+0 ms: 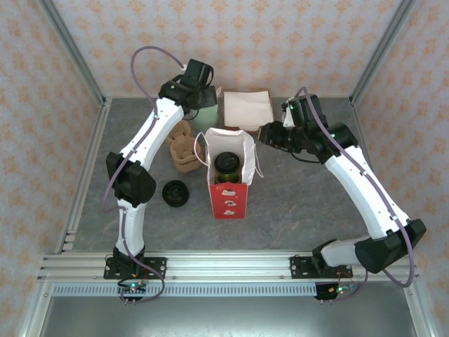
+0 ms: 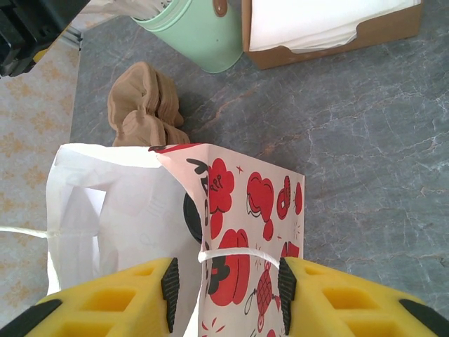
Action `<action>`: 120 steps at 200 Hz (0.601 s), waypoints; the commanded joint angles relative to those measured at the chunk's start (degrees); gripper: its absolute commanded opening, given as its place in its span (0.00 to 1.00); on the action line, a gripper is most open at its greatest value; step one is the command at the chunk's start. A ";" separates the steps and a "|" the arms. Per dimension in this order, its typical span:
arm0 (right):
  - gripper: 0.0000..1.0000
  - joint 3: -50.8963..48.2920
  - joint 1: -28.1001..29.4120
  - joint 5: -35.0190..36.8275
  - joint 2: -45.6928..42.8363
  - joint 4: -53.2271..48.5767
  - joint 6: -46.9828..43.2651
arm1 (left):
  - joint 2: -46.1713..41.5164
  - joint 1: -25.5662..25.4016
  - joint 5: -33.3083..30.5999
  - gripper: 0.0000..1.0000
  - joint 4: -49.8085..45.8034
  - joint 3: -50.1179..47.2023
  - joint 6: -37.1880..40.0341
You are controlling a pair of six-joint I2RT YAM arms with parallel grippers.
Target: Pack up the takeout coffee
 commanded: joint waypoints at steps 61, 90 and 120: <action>0.44 -0.95 -0.37 1.28 -1.23 0.90 -0.89 | 2.75 0.28 -4.35 0.59 -2.57 7.45 0.64; 0.45 -0.95 -0.42 2.76 -1.50 1.03 -1.43 | 2.39 0.27 -5.62 0.57 -2.43 5.78 0.32; 0.44 -0.78 -0.38 4.25 -1.38 1.24 -1.64 | 2.44 0.44 -5.55 0.55 -2.20 4.90 -0.14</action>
